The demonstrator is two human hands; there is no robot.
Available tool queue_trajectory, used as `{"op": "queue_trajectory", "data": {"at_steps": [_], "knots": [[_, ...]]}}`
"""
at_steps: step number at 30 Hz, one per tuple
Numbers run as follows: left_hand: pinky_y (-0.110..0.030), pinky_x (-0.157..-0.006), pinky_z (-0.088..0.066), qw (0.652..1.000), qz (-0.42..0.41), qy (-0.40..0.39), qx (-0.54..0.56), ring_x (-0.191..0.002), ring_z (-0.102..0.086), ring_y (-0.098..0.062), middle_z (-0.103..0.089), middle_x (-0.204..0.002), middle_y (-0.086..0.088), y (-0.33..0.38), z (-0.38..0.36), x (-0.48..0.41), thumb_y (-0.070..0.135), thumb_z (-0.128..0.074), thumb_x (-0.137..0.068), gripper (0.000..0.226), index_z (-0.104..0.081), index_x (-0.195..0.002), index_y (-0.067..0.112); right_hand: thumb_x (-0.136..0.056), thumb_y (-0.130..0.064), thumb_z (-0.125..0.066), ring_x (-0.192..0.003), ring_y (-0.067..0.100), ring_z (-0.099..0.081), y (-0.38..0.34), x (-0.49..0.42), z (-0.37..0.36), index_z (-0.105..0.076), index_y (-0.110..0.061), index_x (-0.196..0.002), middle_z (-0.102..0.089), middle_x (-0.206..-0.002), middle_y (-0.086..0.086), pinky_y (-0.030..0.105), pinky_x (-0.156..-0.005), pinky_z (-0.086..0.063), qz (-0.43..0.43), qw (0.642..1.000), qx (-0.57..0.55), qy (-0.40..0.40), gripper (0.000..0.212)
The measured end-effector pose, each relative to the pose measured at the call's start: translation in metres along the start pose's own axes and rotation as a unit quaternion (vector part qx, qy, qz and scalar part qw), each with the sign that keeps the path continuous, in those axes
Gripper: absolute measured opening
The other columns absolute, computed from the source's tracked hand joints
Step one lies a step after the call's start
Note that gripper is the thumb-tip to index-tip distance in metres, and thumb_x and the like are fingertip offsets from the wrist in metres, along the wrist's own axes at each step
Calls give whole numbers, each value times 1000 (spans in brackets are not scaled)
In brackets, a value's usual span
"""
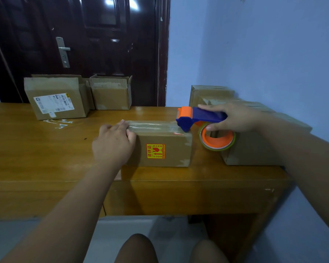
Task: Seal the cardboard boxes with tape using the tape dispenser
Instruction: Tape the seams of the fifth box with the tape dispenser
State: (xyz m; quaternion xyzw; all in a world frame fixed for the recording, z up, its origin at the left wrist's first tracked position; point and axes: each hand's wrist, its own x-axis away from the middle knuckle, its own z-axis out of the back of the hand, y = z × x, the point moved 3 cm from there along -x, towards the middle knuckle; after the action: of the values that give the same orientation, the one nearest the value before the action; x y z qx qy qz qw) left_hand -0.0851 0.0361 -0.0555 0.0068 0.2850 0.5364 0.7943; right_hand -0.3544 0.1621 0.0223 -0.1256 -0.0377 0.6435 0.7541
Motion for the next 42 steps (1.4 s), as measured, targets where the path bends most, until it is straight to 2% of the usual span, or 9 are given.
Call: {"op": "queue_trajectory", "data": {"at_steps": [10, 13, 16, 20, 24, 29, 33, 39, 42], "knots": [[-46, -92, -42, 999, 23, 19, 13, -135, -29, -24, -47, -142, 3, -15, -2, -1, 32, -28, -96, 46, -43, -139, 24, -88, -49, -60, -103, 13, -44, -19, -7, -12, -20, -46, -148, -47, -140, -1, 26, -84, -36, -14, 999, 42, -22, 73], [-47, -111, -24, 999, 16, 32, -27, -140, -25, -25, -47, -143, -2, -30, -2, -3, 30, -28, -97, 46, -44, -139, 19, -88, -49, -61, -107, 13, -44, -27, -15, -24, -20, -47, -148, -45, -143, -2, 23, -83, -32, -1, 1000, 27, -6, 73], [-41, -116, -8, 993, -76, 33, -87, -141, -26, -23, -46, -143, -7, -26, 3, -4, 35, -26, -101, 48, -45, -139, 14, -88, -49, -61, -120, 18, -46, -30, -22, -35, -20, -47, -148, -41, -147, -3, 22, -86, -33, 7, 1000, -9, 4, 73], [-34, -115, -14, 978, -193, -35, -78, -141, -25, -18, -34, -151, -3, 1, 8, 5, 53, -16, -94, 64, -33, -145, 18, -87, -48, -63, -122, 19, -46, -29, -27, -44, -20, -49, -147, -41, -147, -5, 24, -90, -35, 2, 999, -50, 11, 74], [-35, -111, -26, 971, -214, -70, -81, -141, -25, -16, -26, -155, 3, 23, 5, -2, 64, -8, -85, 76, -26, -148, 24, -88, -46, -62, -111, 10, -46, -27, -26, -50, -20, -48, -147, -40, -147, -8, 21, -87, -32, 10, 996, -83, 23, 73], [-34, -108, -31, 972, -205, -32, -112, -137, -34, -14, -36, -150, 5, 25, -7, -5, 76, 2, -77, 91, -33, -145, 27, -90, -43, -61, -117, 5, -47, -18, -20, -75, -19, -44, -148, -38, -148, -11, 24, -91, -39, 15, 979, -200, 36, 72], [-36, -97, -43, 969, -234, -4, -78, -128, -47, -16, -51, -139, 4, 4, -7, -16, 76, 1, -77, 92, -48, -136, 26, -89, -43, -60, -120, 14, -54, -16, -16, -95, -19, -46, -148, -43, -143, -14, 41, -101, -46, 29, 952, -302, 43, 71], [-38, -80, -52, 958, -280, 12, -65, -110, -62, -23, -64, -122, -3, -13, -10, -26, 72, -7, -88, 84, -61, -124, 19, -92, -32, -60, -108, -27, -40, -17, -11, -83, -17, -51, -143, -31, -138, -35, -2, -81, -38, 67, 933, -336, 114, 70], [-38, -78, -53, 955, -292, 21, -58, -107, -64, -23, -66, -119, -4, -14, -12, -26, 69, -10, -90, 80, -63, -122, 18, -91, -40, -58, -100, -17, -50, -20, -6, -83, -15, -60, -137, -44, -128, -27, 5, -78, -40, 72, 957, -256, 119, 67]]}}
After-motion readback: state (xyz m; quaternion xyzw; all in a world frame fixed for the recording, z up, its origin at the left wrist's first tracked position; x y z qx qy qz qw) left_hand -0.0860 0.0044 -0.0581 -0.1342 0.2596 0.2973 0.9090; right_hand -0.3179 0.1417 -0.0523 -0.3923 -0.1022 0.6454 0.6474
